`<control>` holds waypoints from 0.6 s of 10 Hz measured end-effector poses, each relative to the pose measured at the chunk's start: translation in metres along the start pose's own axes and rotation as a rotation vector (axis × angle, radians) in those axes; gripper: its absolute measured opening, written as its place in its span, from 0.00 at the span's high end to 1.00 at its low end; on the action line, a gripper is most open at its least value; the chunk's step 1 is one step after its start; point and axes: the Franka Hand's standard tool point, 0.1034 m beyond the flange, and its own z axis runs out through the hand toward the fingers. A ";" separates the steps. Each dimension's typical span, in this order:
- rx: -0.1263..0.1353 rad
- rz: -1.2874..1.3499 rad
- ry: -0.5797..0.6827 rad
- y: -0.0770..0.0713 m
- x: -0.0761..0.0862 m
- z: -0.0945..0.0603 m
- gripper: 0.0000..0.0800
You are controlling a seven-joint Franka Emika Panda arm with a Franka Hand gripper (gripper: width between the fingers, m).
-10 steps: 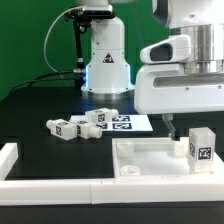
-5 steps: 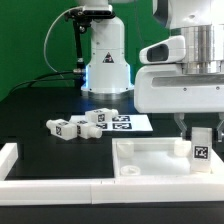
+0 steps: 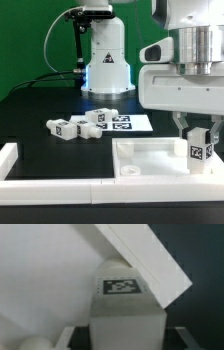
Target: Assemble one leg
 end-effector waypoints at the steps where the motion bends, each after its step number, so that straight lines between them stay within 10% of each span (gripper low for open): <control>1: 0.006 0.223 -0.007 0.001 -0.002 0.000 0.64; 6: 0.009 0.526 -0.023 0.001 -0.006 0.000 0.63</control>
Offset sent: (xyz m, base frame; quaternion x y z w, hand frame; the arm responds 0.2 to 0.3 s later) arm 0.0135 0.0090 0.0127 0.0189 -0.0040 0.2689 0.9630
